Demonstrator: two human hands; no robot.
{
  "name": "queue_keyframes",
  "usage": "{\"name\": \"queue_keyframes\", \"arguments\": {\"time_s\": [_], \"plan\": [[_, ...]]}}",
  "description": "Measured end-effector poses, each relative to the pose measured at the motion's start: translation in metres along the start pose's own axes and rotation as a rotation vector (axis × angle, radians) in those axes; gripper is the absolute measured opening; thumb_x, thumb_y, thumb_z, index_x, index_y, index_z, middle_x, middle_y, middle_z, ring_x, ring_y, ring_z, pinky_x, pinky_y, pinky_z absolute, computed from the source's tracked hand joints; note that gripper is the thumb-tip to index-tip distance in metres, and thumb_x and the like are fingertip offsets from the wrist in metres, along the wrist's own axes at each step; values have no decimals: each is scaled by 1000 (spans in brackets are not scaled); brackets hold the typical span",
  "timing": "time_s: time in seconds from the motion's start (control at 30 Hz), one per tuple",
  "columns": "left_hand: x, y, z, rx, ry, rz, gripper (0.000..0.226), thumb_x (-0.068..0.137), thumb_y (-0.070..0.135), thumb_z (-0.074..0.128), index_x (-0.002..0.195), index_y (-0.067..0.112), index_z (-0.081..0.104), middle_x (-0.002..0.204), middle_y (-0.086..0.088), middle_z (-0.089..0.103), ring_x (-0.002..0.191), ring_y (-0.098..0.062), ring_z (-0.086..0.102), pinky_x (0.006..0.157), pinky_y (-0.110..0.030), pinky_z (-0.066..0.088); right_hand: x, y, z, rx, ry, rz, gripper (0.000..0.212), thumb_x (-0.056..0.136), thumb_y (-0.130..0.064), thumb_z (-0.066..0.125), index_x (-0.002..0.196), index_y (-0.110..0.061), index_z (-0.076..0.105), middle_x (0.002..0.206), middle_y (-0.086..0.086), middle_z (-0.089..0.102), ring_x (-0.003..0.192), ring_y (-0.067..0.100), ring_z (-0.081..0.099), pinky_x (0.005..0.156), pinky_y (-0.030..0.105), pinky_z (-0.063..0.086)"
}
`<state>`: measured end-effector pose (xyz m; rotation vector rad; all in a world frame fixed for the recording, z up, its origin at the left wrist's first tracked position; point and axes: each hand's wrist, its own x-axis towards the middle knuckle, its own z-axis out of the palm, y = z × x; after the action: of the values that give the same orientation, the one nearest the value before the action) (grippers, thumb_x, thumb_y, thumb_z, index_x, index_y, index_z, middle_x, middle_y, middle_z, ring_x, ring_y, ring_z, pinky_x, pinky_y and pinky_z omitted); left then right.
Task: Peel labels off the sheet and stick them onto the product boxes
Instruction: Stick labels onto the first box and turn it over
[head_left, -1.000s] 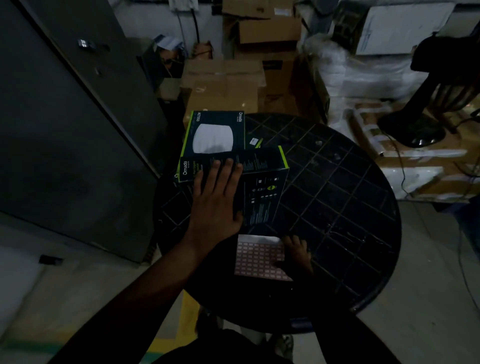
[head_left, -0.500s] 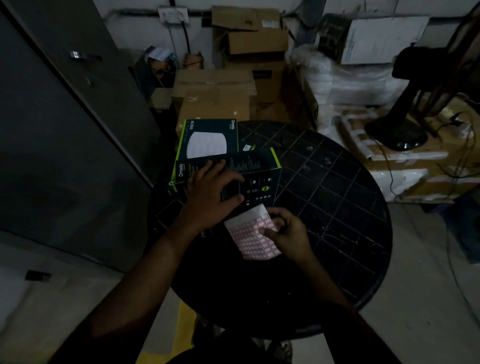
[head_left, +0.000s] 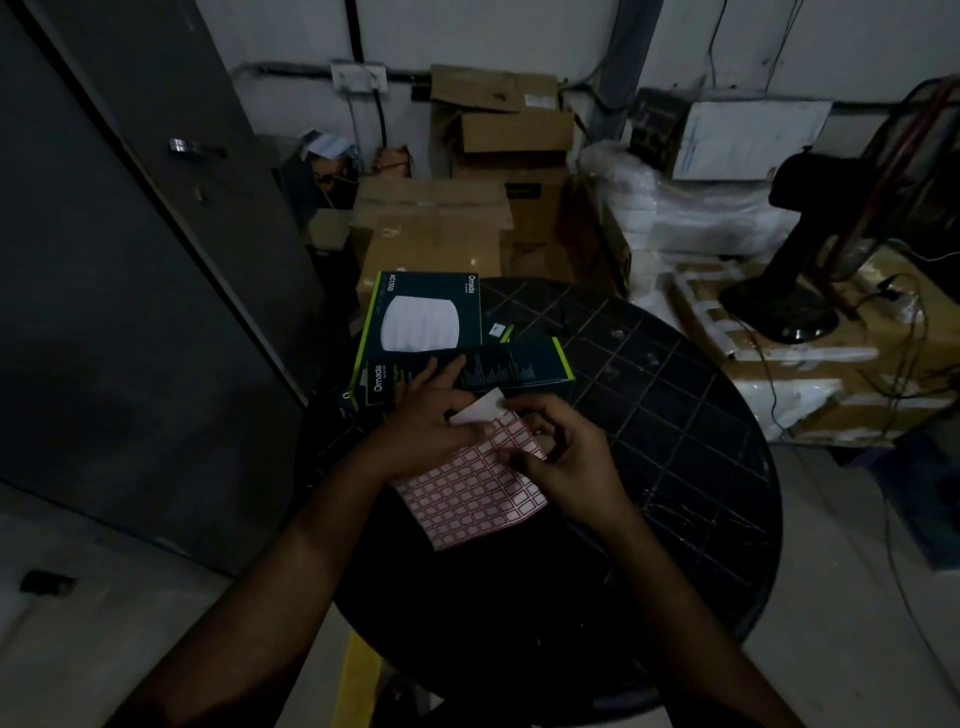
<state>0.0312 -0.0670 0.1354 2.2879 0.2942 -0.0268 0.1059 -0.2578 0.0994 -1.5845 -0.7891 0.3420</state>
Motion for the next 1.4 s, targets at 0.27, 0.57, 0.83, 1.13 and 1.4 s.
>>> {"name": "queue_keyframes", "arguments": {"time_s": [0.27,0.57,0.83,1.13,1.4], "plan": [[1,-1,1,-38,13,-12,17,86,29,71,95,15,73,163,7,10,151,-19,-8,117,-45,-12,4,-2,10,-426,184,-211,34,72,-15,86,103,-17,72,102,-2,56,96,14,60,80,33,55],[0,1,0,-40,36,29,14,88,30,70,85,42,64,163,5,13,151,-22,-5,117,-48,-10,5,-7,16,-617,264,-188,20,74,-21,85,93,-25,80,86,-8,69,96,14,50,78,13,37],[5,-1,2,24,50,32,7,87,34,70,94,35,70,164,2,13,151,-26,-4,118,-50,-9,3,-14,14,-533,247,-144,16,81,-12,75,84,-27,80,79,-19,72,86,-9,60,75,10,45],[5,-5,3,58,33,63,13,86,32,72,79,37,62,164,2,11,151,-27,-6,119,-52,-6,8,-11,14,-58,293,118,14,92,-21,56,82,-21,65,74,0,68,70,21,66,69,42,54],[8,-10,8,108,106,81,11,86,32,72,79,31,63,163,2,14,151,-26,-2,118,-46,-5,10,-2,-7,-37,-96,173,17,85,-13,58,74,-20,69,80,8,68,80,28,62,80,39,48]]}}
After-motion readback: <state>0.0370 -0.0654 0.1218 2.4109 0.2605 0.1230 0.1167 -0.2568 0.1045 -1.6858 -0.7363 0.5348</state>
